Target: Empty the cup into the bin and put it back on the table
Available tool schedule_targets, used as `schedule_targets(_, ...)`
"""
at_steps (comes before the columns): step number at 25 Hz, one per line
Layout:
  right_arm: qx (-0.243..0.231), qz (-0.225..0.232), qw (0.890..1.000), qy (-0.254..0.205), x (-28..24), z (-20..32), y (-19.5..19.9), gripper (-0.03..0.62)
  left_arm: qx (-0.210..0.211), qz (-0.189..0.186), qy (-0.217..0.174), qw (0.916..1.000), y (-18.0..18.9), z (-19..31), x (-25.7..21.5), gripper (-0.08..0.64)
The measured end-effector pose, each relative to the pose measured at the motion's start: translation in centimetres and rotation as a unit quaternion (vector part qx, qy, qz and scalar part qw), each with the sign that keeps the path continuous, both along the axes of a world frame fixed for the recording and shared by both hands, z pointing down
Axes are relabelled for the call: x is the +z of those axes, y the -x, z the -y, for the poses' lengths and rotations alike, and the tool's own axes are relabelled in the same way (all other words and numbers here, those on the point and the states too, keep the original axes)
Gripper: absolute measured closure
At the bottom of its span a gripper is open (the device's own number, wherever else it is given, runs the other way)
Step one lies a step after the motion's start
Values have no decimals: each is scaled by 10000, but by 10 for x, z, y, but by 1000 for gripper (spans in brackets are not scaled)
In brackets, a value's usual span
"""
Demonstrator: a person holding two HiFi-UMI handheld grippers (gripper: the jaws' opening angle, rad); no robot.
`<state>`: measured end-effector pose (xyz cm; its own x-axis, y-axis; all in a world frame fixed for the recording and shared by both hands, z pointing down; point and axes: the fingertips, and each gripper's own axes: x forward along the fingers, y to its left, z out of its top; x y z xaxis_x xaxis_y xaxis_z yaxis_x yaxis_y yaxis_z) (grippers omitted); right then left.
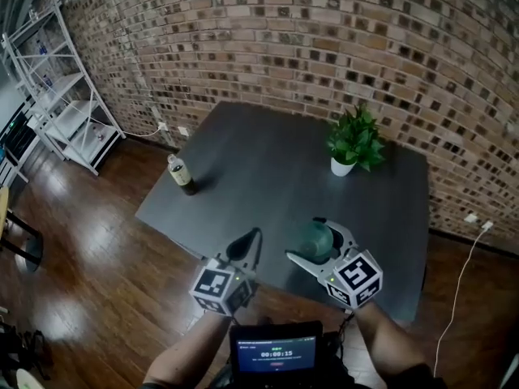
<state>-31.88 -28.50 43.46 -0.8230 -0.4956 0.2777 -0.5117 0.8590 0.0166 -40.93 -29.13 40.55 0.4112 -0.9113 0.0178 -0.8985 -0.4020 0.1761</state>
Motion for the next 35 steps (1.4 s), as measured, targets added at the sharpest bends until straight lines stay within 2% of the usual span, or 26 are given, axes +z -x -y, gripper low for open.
schedule_targets(3,272,-5,9996,62,-5,1,-15,192,143,74,-2,9999,-14,5,-6,558)
schedule_targets(8,708,-12,9975,36,-12,-2,-48,192,687,65,-88,9976,-53,11,-14,558)
schedule_targets(12,1193,-117,9928,-2,-18,-5,-79,192,952,149,-87,9953,-83,10,-20,558)
schedule_targets(17,1894,-107,9818,-7,-23,-18,-128,192,1659,254,-58,9858,-135,10,-13,558)
schedule_targets(21,2341,-154,9721,-14,-28,-31,-161,192,1957,-55,-84,9806,-163,10,-21,558)
schedule_targets(28,3025,-124,9531,5,-32,-65,-222,192,2869,-160,48,9578,-232,-13,-17,558)
schedule_targets(30,3135,-109,9495,-37,-33,-73,-240,192,2989,-90,68,9542,-249,-19,-15,558)
schedule_targets(35,3338,-13,9426,-84,-37,-97,-294,192,3071,-24,-24,9517,-298,-35,-25,558)
